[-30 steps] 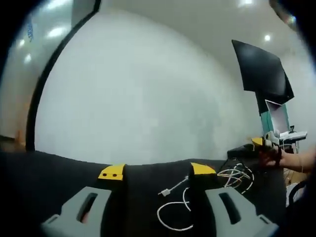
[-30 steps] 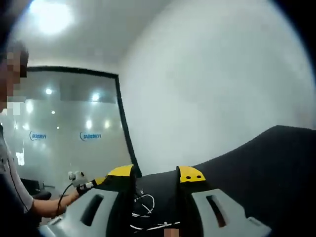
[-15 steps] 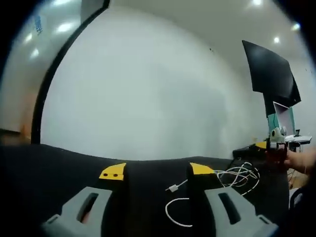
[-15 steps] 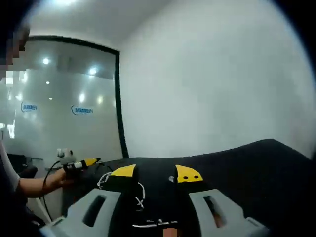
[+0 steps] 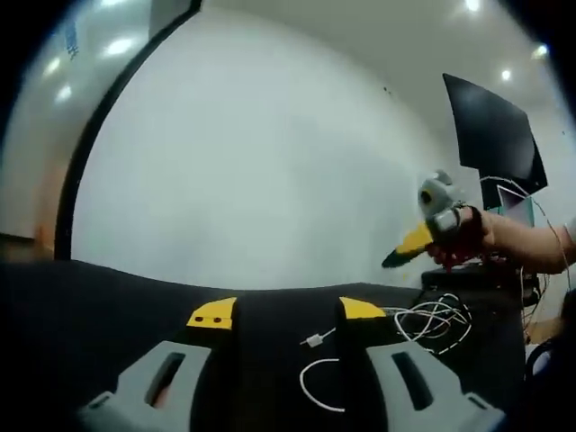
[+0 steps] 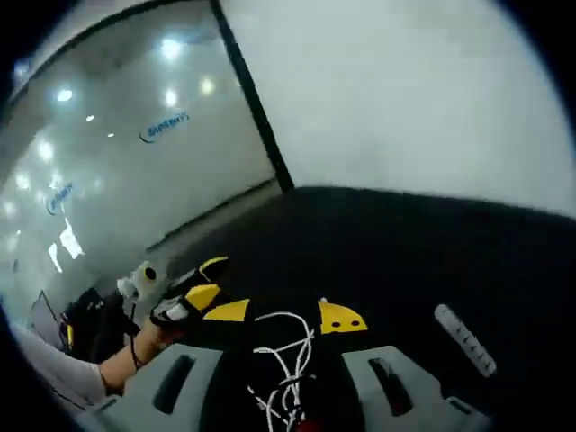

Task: Grab the wires, straighten them and put them on the rack

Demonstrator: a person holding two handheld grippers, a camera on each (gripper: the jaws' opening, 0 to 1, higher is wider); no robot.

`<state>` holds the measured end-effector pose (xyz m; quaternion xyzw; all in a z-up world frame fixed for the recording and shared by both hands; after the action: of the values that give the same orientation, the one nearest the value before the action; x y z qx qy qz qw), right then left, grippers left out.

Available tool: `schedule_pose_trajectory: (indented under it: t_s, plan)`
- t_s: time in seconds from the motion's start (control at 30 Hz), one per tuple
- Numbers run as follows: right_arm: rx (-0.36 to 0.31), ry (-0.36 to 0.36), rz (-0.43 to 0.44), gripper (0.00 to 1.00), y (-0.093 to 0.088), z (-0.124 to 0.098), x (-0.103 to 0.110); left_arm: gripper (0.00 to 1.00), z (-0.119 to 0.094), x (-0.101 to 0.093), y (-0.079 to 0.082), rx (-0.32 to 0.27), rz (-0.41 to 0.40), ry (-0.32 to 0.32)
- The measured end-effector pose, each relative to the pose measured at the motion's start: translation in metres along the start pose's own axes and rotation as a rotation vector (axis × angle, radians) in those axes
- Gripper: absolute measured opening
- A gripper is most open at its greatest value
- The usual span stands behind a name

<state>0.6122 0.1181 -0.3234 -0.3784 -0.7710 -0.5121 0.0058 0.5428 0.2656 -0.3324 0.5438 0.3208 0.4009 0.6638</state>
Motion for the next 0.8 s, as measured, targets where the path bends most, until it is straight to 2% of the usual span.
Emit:
schedule_pose_trajectory:
  t_s: [0.07, 0.13, 0.17, 0.2, 0.23, 0.27, 0.37, 0.4, 0.47, 0.5, 0.53, 0.57, 0.6, 0.63, 0.67, 0.73, 0.8]
  plan:
    - [0.146, -0.097, -0.068, 0.23, -0.028, 0.014, -0.014, 0.44, 0.001, 0.002, -0.001, 0.004, 0.001, -0.001]
    - [0.213, -0.131, -0.089, 0.2, -0.037, 0.027, -0.019, 0.42, 0.001, 0.002, -0.001, 0.006, 0.002, -0.006]
    - [0.261, -0.139, -0.076, 0.13, -0.044, 0.029, -0.02, 0.42, 0.001, 0.001, -0.001, 0.006, 0.004, -0.009]
    - [0.259, -0.133, -0.07, 0.03, -0.041, 0.03, -0.019, 0.42, 0.001, 0.0, -0.001, 0.006, 0.007, -0.012]
    - [0.23, -0.119, -0.072, 0.02, -0.031, 0.027, -0.015, 0.42, 0.001, -0.001, -0.001, 0.007, 0.008, -0.016]
    - [0.145, -0.068, -0.084, 0.01, -0.012, 0.024, -0.006, 0.42, 0.001, -0.002, -0.001, 0.007, 0.009, -0.019]
    - [-0.033, 0.075, 0.042, 0.01, 0.041, -0.011, 0.027, 0.42, 0.002, -0.002, -0.001, 0.013, 0.011, -0.027]
    - [-0.102, 0.112, 0.038, 0.01, 0.061, -0.034, 0.036, 0.42, 0.002, -0.003, -0.001, 0.012, 0.011, -0.027]
    - [-0.23, 0.172, -0.022, 0.01, 0.102, -0.076, 0.062, 0.42, 0.001, -0.006, 0.0, 0.009, 0.012, -0.041]
    - [-0.277, 0.197, -0.049, 0.01, 0.124, -0.094, 0.073, 0.41, 0.002, -0.018, 0.005, -0.017, 0.029, -0.105]
    - [-0.313, 0.208, -0.078, 0.01, 0.137, -0.106, 0.081, 0.4, 0.001, -0.032, 0.009, -0.037, 0.018, -0.166]
    - [-0.387, 0.21, -0.121, 0.01, 0.157, -0.127, 0.091, 0.4, 0.001, -0.042, 0.012, -0.043, 0.011, -0.204]
    - [-0.463, 0.209, -0.137, 0.01, 0.175, -0.147, 0.102, 0.42, 0.002, -0.048, 0.01, -0.028, 0.046, -0.227]
    - [-0.504, 0.23, -0.122, 0.01, 0.191, -0.166, 0.113, 0.44, 0.005, -0.055, 0.007, -0.006, 0.096, -0.247]
    - [-0.533, 0.259, -0.108, 0.01, 0.202, -0.183, 0.127, 0.45, 0.008, -0.06, 0.008, -0.003, 0.089, -0.24]
    - [-0.622, 0.274, -0.149, 0.01, 0.231, -0.218, 0.148, 0.44, 0.012, -0.072, 0.02, -0.021, 0.006, -0.268]
    - [-0.679, 0.237, -0.244, 0.01, 0.252, -0.244, 0.166, 0.49, 0.015, -0.094, 0.035, -0.016, 0.035, -0.337]
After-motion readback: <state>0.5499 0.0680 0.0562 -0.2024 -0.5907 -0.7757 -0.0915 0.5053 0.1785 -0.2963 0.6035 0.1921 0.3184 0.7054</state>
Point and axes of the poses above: the point that each gripper's makers call its tool centre point, and the gripper's own axes: z roughly forward along the fingers, x roughly to its left, y roughly out of its top, the point moved 2 cm from there along -z, roughly backward along the fingers, and after that the axes turned 5 degrees about z, right-handed, at the moved point
